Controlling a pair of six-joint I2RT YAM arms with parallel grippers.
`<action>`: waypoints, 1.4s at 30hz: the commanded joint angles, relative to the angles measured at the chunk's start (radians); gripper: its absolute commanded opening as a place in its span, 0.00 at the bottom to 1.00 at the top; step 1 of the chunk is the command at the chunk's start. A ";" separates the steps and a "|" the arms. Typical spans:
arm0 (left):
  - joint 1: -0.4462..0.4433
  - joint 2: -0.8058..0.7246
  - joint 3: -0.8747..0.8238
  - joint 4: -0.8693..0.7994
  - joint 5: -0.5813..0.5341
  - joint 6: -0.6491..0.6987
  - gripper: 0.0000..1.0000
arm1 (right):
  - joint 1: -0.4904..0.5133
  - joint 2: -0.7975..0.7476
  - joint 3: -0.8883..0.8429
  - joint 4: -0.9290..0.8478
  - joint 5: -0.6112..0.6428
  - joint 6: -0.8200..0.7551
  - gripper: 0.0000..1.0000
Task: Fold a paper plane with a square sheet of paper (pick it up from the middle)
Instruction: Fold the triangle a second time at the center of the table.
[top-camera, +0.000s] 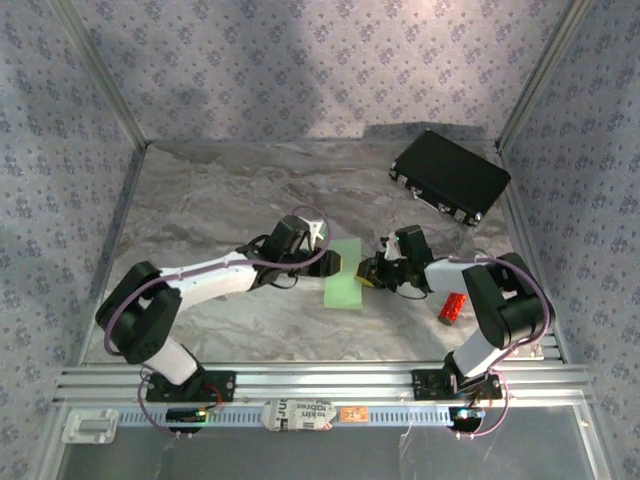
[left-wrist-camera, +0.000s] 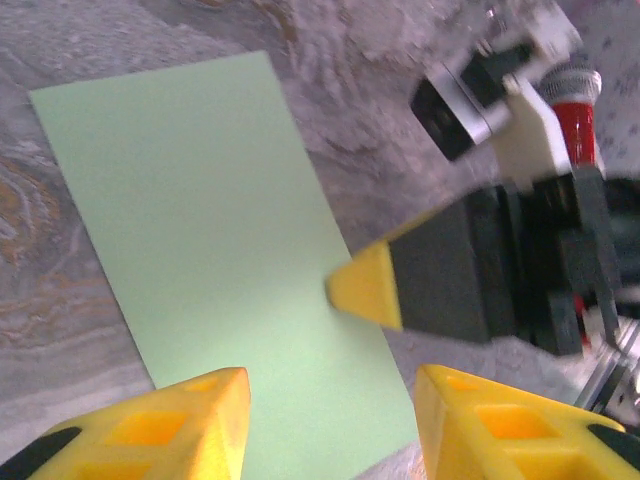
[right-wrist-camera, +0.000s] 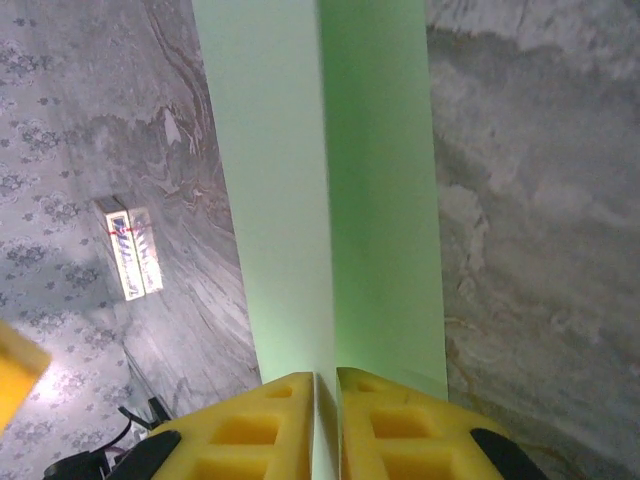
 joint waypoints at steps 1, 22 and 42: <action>-0.070 -0.061 -0.047 -0.014 -0.161 0.123 0.49 | -0.006 0.028 0.049 -0.066 -0.060 -0.052 0.17; -0.481 0.156 0.105 -0.200 -0.712 0.456 0.79 | -0.020 0.038 0.069 -0.067 -0.093 0.006 0.19; -0.503 0.270 0.174 -0.215 -0.815 0.538 0.81 | -0.017 -0.002 0.070 -0.070 -0.106 0.031 0.20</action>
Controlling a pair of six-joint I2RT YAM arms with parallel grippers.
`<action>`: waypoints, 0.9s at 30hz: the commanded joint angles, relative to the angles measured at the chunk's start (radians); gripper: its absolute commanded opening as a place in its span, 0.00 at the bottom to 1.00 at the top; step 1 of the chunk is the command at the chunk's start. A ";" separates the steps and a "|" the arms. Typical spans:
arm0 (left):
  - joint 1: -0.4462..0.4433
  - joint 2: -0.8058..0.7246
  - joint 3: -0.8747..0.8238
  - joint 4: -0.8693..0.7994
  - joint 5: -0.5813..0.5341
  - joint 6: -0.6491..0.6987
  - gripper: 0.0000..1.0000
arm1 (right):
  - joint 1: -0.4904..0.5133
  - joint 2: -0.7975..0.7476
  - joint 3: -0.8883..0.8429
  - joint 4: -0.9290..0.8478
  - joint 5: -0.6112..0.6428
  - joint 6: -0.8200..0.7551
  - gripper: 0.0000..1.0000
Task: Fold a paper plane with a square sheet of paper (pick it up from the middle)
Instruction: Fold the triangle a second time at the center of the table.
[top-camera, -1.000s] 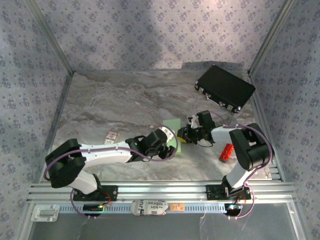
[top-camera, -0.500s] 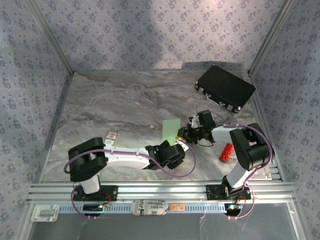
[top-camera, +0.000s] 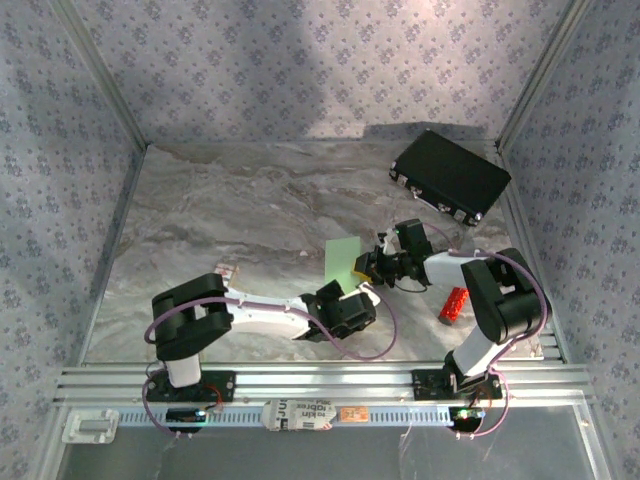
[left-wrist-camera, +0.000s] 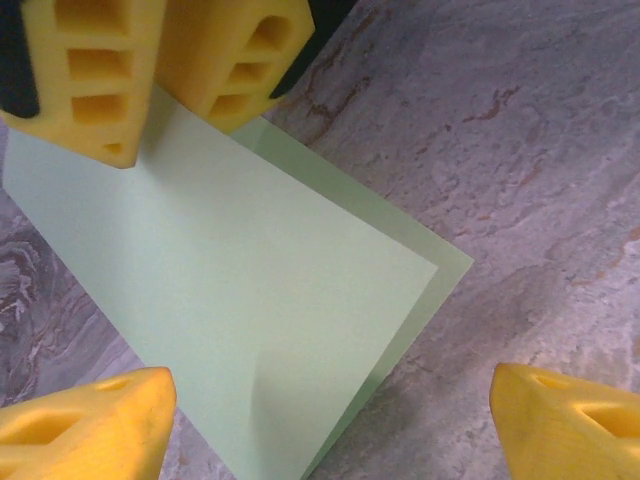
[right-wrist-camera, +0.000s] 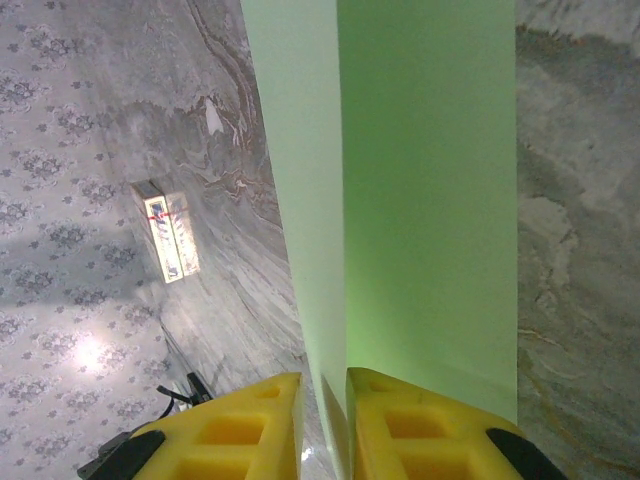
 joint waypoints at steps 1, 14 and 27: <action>-0.006 0.023 0.049 -0.010 -0.047 0.019 0.80 | -0.001 -0.025 0.017 -0.027 -0.018 0.011 0.20; -0.006 0.000 0.038 -0.002 -0.070 0.026 0.59 | -0.004 -0.038 0.008 -0.043 -0.012 0.005 0.20; -0.001 -0.050 0.007 0.006 -0.030 0.002 0.22 | -0.008 -0.031 -0.005 -0.033 0.003 0.009 0.20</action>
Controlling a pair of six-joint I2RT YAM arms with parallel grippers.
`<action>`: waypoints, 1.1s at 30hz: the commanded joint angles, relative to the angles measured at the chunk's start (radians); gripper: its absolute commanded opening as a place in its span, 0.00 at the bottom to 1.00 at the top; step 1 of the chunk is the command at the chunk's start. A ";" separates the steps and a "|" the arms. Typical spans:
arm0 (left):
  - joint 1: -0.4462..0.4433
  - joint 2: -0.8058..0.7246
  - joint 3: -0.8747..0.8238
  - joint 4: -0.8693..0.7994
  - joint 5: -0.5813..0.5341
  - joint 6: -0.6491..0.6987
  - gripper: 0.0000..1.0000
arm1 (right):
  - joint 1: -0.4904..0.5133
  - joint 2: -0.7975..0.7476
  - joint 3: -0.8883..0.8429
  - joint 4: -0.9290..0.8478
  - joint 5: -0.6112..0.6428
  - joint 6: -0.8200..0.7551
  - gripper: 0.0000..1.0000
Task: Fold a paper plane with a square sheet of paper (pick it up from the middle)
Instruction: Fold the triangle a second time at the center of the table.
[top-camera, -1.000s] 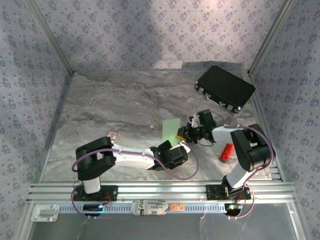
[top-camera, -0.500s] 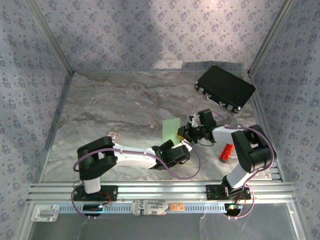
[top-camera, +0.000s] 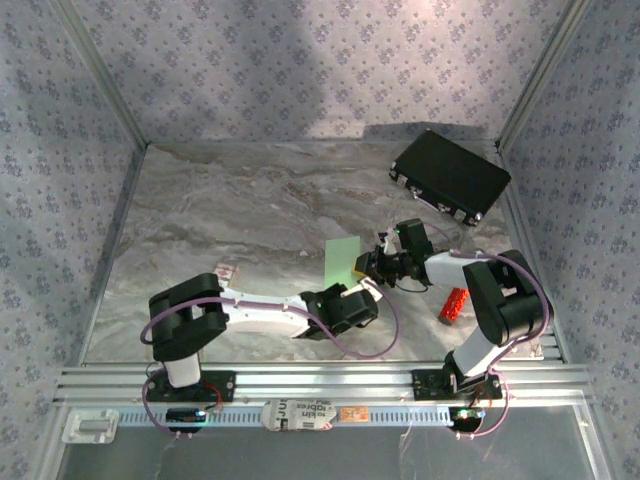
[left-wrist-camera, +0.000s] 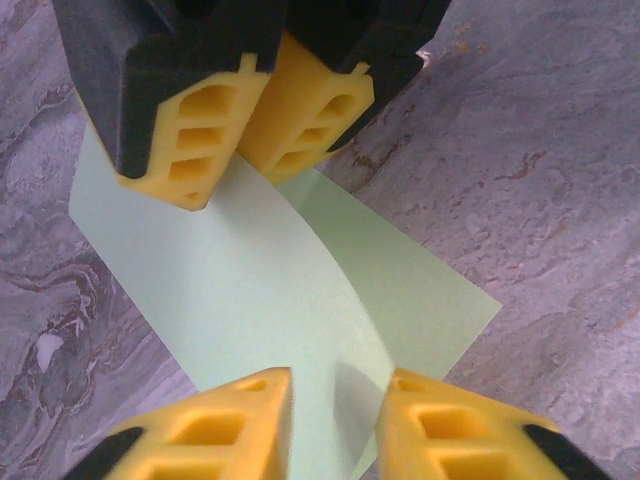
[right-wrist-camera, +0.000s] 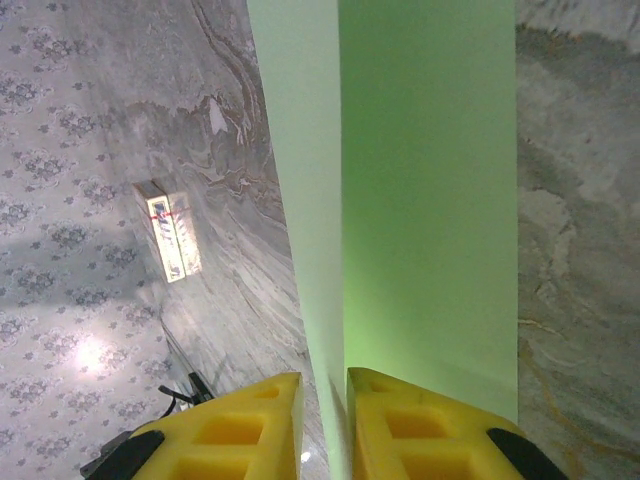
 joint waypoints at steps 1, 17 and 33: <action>0.000 -0.036 -0.017 0.004 0.020 -0.011 0.19 | -0.007 -0.015 -0.004 -0.018 0.002 0.010 0.20; 0.158 -0.163 -0.131 0.106 0.371 -0.157 0.00 | -0.008 -0.030 -0.014 -0.020 0.010 0.012 0.21; 0.316 -0.174 -0.189 0.208 0.675 -0.265 0.00 | -0.005 -0.139 -0.082 -0.039 0.054 0.036 0.29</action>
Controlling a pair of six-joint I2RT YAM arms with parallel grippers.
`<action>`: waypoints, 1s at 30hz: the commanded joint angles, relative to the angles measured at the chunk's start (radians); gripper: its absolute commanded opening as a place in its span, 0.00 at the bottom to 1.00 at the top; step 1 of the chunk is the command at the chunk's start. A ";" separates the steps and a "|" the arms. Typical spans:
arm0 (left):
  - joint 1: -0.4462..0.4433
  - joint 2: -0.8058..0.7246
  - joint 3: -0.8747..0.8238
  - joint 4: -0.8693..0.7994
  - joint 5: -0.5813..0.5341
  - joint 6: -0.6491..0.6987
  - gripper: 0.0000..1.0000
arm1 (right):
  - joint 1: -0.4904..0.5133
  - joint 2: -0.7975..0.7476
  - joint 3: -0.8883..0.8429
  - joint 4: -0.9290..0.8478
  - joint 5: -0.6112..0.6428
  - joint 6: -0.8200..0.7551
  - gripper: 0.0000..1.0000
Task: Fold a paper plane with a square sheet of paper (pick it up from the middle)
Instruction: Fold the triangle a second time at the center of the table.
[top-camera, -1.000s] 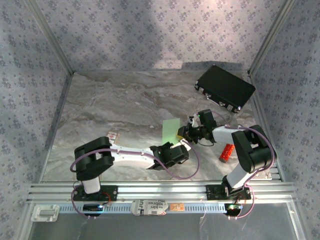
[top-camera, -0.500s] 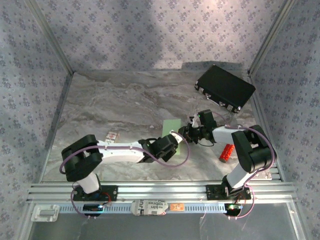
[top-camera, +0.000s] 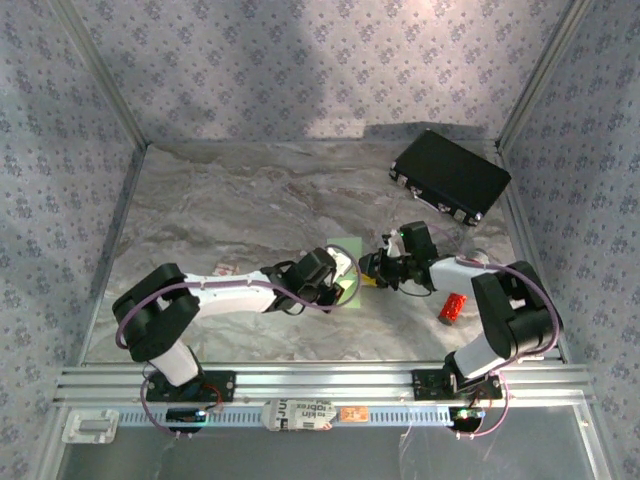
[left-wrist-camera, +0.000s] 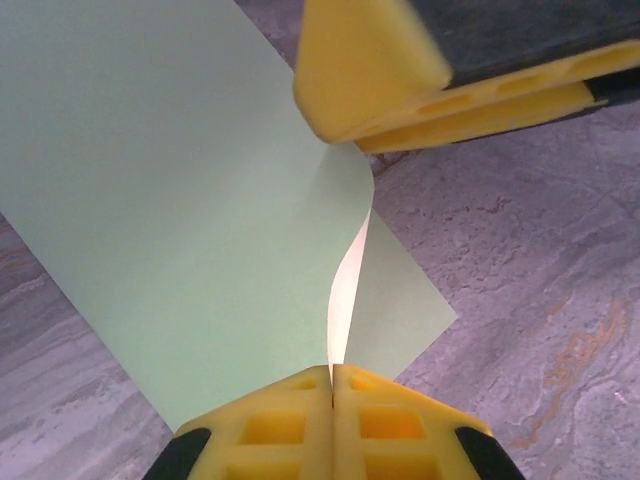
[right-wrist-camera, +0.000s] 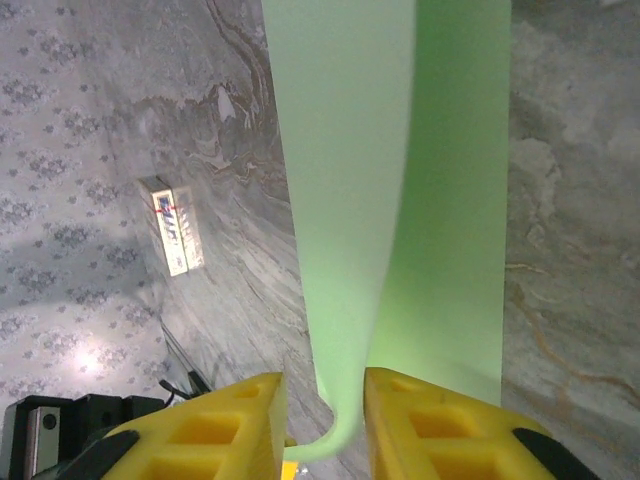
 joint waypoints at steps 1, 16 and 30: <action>0.019 -0.022 -0.016 0.049 0.075 -0.035 0.00 | -0.001 -0.061 -0.041 -0.018 0.044 0.037 0.30; 0.050 -0.009 -0.015 0.072 0.118 -0.066 0.02 | 0.120 -0.233 -0.134 -0.031 0.138 0.115 0.13; 0.077 -0.005 -0.035 0.120 0.177 -0.100 0.09 | 0.182 -0.145 -0.089 0.088 0.178 0.160 0.12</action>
